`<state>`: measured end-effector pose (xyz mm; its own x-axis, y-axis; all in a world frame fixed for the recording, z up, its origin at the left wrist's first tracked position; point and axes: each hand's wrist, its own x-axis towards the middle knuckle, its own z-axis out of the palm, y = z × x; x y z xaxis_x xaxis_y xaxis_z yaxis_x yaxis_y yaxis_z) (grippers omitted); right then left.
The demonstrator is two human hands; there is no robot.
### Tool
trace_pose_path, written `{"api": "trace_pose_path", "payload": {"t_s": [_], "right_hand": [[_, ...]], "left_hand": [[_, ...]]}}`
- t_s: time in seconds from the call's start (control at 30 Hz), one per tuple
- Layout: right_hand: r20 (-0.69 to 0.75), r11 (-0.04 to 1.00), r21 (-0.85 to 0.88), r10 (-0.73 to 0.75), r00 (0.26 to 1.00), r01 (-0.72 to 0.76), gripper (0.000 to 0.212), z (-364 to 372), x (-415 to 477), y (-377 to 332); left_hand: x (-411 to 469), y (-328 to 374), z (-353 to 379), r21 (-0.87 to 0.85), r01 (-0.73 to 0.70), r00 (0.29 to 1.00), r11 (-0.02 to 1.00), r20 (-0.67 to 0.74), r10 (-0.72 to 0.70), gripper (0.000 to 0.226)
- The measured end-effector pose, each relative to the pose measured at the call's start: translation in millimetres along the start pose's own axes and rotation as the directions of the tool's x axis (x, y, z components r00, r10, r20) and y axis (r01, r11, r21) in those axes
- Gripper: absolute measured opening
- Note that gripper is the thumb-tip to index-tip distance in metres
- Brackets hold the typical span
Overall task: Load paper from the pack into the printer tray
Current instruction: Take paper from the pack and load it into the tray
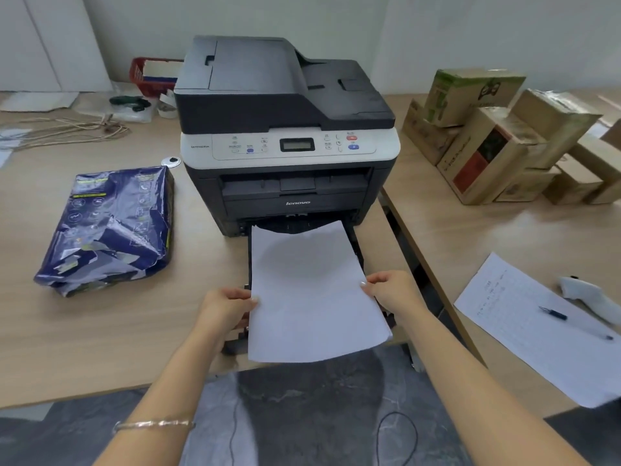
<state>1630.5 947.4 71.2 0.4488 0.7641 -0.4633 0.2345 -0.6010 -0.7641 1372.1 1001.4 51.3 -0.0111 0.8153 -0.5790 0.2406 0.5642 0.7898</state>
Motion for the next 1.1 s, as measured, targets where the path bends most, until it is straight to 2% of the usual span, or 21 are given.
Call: {"api": "trace_pose_path", "payload": {"t_s": [0.13,0.33,0.57,0.63,0.73,0.8,1.0,1.07,1.1], "right_hand": [[0.009,1.000,0.006,-0.003,1.000,0.003,0.022,-1,16,-4],[-0.010,1.000,-0.005,0.002,1.000,-0.002,0.032,-2,43,-2],[-0.034,1.000,0.006,-0.018,0.999,0.018,0.032,10,86,-5],[-0.052,1.000,-0.011,-0.024,0.998,0.023,0.029,13,96,-2],[-0.070,1.000,-0.023,-0.023,0.997,0.021,0.029,19,102,3],[-0.096,0.999,-0.026,-0.027,0.995,0.025,0.029,24,103,5],[-0.163,0.976,-0.173,-0.158,0.974,0.129,0.026,34,99,9],[-0.178,0.971,-0.169,-0.197,0.964,0.167,0.024,33,95,12],[-0.190,0.971,-0.155,-0.210,0.959,0.181,0.023,32,94,13]], "left_hand": [[16,5,12,0.091,-0.058,0.998,0.994,-0.022,0.060,0.027],[37,9,25,0.135,-0.065,0.994,0.989,-0.082,0.077,0.026],[67,14,33,0.197,-0.071,0.975,0.978,-0.192,0.109,0.027],[72,15,36,0.238,-0.087,0.972,0.967,-0.193,0.135,0.024],[75,15,40,0.345,-0.126,0.966,0.930,-0.172,0.195,0.007],[76,13,44,0.411,-0.136,0.961,0.901,-0.165,0.221,0.014],[77,8,47,0.463,-0.131,0.954,0.877,-0.182,0.238,0.023],[77,6,44,0.423,-0.138,0.955,0.895,-0.183,0.234,0.008],[77,5,43,0.403,-0.141,0.955,0.904,-0.184,0.231,0.017]]}}
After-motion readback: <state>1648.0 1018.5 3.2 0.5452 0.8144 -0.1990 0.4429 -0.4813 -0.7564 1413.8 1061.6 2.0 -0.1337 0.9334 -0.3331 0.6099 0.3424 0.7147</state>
